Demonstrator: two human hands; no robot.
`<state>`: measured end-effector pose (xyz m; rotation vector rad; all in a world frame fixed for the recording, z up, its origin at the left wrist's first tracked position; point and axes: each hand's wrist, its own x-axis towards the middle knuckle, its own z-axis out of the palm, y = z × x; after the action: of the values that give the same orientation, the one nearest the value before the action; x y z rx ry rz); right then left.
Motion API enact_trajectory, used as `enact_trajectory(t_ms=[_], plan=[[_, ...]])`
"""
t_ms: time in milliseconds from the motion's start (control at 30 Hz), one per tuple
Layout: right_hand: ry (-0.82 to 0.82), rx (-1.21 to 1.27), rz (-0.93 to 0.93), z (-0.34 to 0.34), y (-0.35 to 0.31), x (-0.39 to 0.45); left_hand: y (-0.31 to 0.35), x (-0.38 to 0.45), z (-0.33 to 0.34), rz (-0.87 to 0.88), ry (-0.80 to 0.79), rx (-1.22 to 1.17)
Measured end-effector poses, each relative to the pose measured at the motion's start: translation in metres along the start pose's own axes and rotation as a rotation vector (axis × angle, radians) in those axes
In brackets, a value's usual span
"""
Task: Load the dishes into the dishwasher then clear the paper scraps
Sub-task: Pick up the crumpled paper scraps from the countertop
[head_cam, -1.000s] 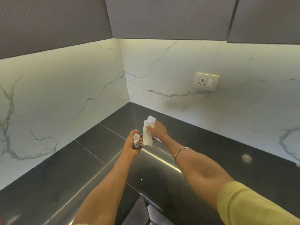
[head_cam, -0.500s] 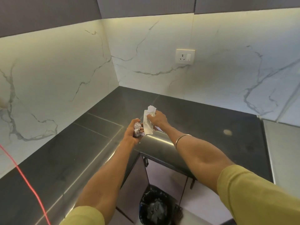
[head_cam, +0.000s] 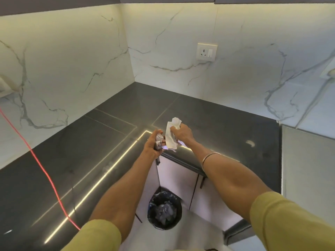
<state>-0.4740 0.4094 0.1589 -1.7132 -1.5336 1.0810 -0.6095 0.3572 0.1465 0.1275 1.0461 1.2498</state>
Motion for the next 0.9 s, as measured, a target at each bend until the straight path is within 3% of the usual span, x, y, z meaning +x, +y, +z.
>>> enact_trajectory(t_ms=[467,900], plan=[[-0.189,-0.073,-0.011,-0.013,0.046,-0.015,-0.059,-0.024,-0.005,0.04,0.117,-0.158],[-0.374,-0.13,0.031,0.044,0.084,-0.032,-0.098,-0.023,-0.068,-0.041,0.263,-0.18]])
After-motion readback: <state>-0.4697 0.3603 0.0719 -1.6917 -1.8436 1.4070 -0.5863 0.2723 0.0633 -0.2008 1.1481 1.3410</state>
